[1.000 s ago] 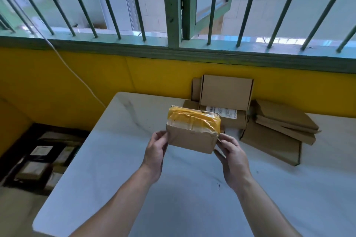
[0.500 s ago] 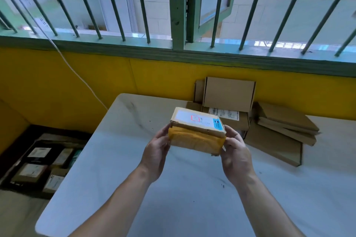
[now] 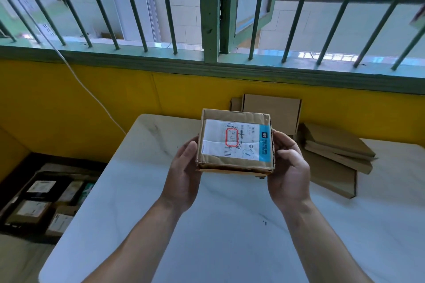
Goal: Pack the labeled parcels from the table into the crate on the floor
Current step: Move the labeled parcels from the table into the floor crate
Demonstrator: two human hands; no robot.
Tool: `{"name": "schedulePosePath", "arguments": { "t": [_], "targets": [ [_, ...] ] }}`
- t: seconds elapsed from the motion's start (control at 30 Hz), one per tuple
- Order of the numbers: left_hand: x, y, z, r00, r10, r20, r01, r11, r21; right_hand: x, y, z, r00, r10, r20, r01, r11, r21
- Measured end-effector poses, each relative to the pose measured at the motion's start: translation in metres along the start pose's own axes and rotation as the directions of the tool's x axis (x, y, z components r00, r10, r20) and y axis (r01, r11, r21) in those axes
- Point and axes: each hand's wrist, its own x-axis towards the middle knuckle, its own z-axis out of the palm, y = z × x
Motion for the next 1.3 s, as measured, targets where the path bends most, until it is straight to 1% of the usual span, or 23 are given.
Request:
{"name": "schedulePosePath", "arguments": {
  "t": [0.13,0.3,0.4,0.47,0.53,0.6,0.7,0.83,0.93,1.03,1.17,1.3],
  "targets": [
    [0.001,0.004,-0.001,1.0,0.01,-0.002,-0.01,0.999,-0.053,-0.001,-0.002,0.002,1.0,-0.022,0.008,0.022,1.0,-0.005],
    [0.0,0.003,-0.001,1.0,0.007,-0.018,-0.008,0.998,-0.058,-0.002,-0.004,0.003,1.0,-0.026,-0.001,0.026,0.999,-0.018],
    [-0.003,0.001,0.001,0.999,0.008,-0.034,-0.009,0.999,-0.033,-0.002,-0.004,0.003,1.0,-0.015,-0.007,0.015,1.0,-0.017],
    [-0.009,-0.001,-0.001,0.997,0.01,-0.072,-0.01,1.0,-0.003,-0.002,0.001,0.001,1.0,0.02,-0.006,-0.02,1.0,-0.023],
    [-0.017,-0.003,-0.005,0.993,0.019,-0.121,-0.011,0.998,0.063,-0.003,0.01,0.0,0.997,0.078,0.0,-0.078,0.995,-0.055],
    [-0.031,-0.005,-0.015,0.978,0.033,-0.208,-0.01,0.993,0.113,-0.003,0.028,0.002,0.986,0.162,0.037,-0.157,0.981,-0.111],
    [-0.062,-0.004,-0.043,0.934,0.065,-0.351,-0.014,0.989,0.148,-0.01,0.064,0.015,0.954,0.278,0.11,-0.25,0.944,-0.214],
    [-0.113,0.003,-0.092,0.85,0.099,-0.517,-0.005,0.984,0.18,-0.037,0.117,0.047,0.9,0.396,0.184,-0.294,0.86,-0.417],
    [-0.15,0.014,-0.132,0.784,0.101,-0.612,-0.002,0.987,0.16,-0.061,0.153,0.078,0.861,0.465,0.207,-0.298,0.79,-0.536],
    [-0.187,0.03,-0.177,0.723,0.079,-0.687,0.004,0.993,0.118,-0.09,0.193,0.116,0.83,0.527,0.184,-0.309,0.709,-0.634],
    [-0.239,0.059,-0.245,0.656,0.085,-0.75,0.021,0.991,0.13,-0.133,0.255,0.175,0.811,0.555,0.186,-0.285,0.651,-0.703],
    [-0.284,0.089,-0.313,0.579,0.099,-0.809,0.039,0.988,0.148,-0.172,0.321,0.228,0.765,0.612,0.202,-0.31,0.625,-0.717]
  ]
}}
